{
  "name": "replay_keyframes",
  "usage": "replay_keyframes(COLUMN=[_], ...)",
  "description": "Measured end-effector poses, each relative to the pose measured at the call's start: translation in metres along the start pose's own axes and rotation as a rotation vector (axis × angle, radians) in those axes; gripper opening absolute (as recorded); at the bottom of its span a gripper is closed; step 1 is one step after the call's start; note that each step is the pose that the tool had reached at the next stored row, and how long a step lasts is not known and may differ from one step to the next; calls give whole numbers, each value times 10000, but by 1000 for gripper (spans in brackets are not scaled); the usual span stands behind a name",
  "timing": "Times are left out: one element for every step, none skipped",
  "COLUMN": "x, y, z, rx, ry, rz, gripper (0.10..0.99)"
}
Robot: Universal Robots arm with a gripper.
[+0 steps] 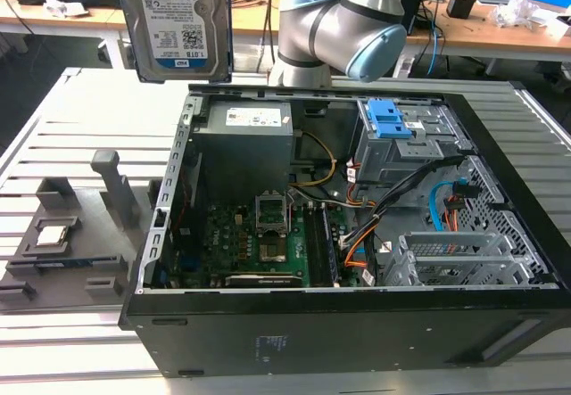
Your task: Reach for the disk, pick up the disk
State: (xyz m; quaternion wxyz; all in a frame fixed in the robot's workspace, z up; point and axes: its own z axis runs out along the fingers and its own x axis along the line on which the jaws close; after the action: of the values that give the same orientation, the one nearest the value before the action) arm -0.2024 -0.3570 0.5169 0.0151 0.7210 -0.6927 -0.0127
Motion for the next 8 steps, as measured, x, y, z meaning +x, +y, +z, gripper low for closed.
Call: replay_keyframes(x=[1, 2, 3, 3, 4, 4, 5, 6], y=[-44, -91, -122, -146, -173, -189, -217, -239], z=[-2, -4, -5, -6, -7, -8, -9, -10], rx=[-1, -3, -3, -4, -4, -4, -4, -5], ry=[1, 1, 0, 0, 1, 0, 0, 0], rz=[-1, 0, 1, 1, 1, 1, -1, -1], gripper=[369, 369, 369, 369, 369, 369, 369, 369])
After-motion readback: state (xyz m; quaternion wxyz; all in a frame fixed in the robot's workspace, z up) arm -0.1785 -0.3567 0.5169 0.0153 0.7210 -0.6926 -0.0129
